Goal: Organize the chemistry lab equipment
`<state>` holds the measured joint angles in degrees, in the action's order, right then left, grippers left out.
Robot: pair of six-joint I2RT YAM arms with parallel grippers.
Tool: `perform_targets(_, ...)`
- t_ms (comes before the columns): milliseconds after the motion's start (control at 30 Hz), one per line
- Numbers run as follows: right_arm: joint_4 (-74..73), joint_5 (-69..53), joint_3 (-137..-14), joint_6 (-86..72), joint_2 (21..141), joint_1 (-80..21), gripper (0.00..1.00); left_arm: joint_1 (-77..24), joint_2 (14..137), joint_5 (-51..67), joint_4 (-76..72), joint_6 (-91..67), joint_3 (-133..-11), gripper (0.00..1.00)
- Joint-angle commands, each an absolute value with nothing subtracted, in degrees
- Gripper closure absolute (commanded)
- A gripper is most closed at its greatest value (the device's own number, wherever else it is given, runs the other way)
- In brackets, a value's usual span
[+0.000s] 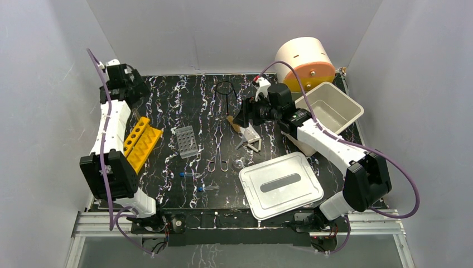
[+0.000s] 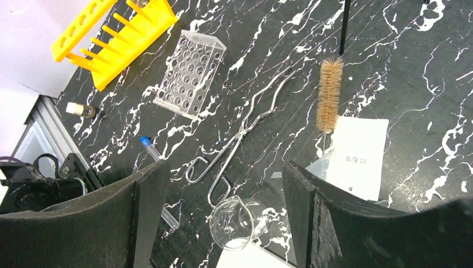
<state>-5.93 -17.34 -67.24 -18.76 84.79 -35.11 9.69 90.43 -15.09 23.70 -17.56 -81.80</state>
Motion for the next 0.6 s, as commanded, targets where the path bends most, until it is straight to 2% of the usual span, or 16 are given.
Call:
perform_targets(0,-5.86,-17.13,-72.02,-20.05,85.22,-34.70,0.18,10.11,86.59,-10.73,28.55,-16.71,-90.08,0.02)
perform_targets(100,-8.84,-15.15,-73.08,-20.38,85.40,-34.68,0.18,10.11,84.71,-4.56,29.84,-16.89,-93.09,0.02)
perform_targets(167,-11.12,-13.61,-73.76,-20.31,85.47,-34.71,0.18,10.04,83.09,3.69,29.92,-17.27,-93.74,0.02)
perform_targets(367,-18.79,-9.55,-76.45,-20.84,86.32,-34.68,0.17,5.24,79.46,20.22,27.41,-18.46,-90.61,0.02)
perform_targets(567,-24.11,-7.44,-76.44,-23.28,86.40,-34.63,0.18,-7.73,78.52,20.38,27.95,-16.85,-82.51,0.04)
